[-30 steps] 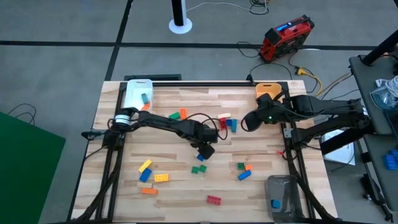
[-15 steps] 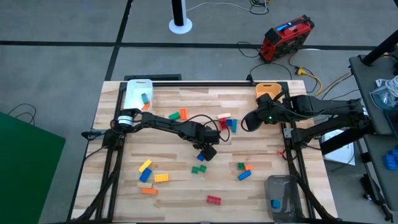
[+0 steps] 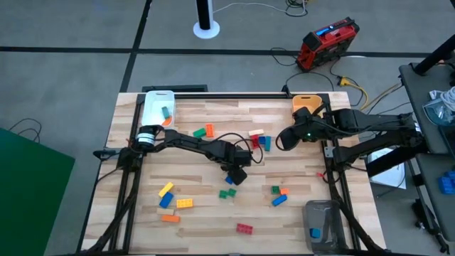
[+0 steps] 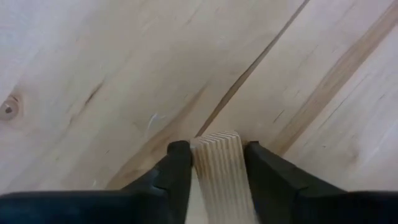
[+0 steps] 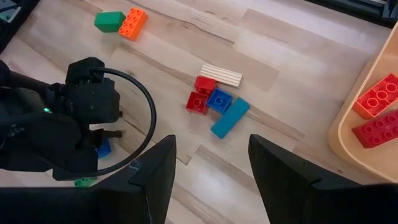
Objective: Sort blocks by size
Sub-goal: Put the bottom big brown block into the white bin
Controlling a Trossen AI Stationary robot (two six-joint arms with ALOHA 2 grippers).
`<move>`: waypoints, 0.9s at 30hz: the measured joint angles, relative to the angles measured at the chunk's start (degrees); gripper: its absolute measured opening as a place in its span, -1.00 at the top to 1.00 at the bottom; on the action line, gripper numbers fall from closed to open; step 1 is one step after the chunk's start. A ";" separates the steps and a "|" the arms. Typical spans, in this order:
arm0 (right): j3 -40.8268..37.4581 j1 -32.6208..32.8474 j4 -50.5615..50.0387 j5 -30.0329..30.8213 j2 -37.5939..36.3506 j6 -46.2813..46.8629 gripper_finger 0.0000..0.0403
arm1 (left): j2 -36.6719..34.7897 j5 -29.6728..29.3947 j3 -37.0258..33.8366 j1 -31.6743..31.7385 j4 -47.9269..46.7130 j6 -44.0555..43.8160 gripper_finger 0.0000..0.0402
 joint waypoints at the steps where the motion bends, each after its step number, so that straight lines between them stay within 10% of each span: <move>1: -0.06 0.00 0.00 0.00 0.00 -0.02 0.05 | 0.00 0.02 0.00 0.02 -0.04 0.14 0.49; 15: -0.57 -0.21 0.39 0.01 0.00 -0.42 0.05 | -5.61 1.05 5.12 1.50 -11.15 5.05 0.66; 27: -0.53 -9.95 9.87 -6.36 3.28 -7.28 0.05 | -19.49 -4.85 6.87 17.82 -18.87 17.15 0.66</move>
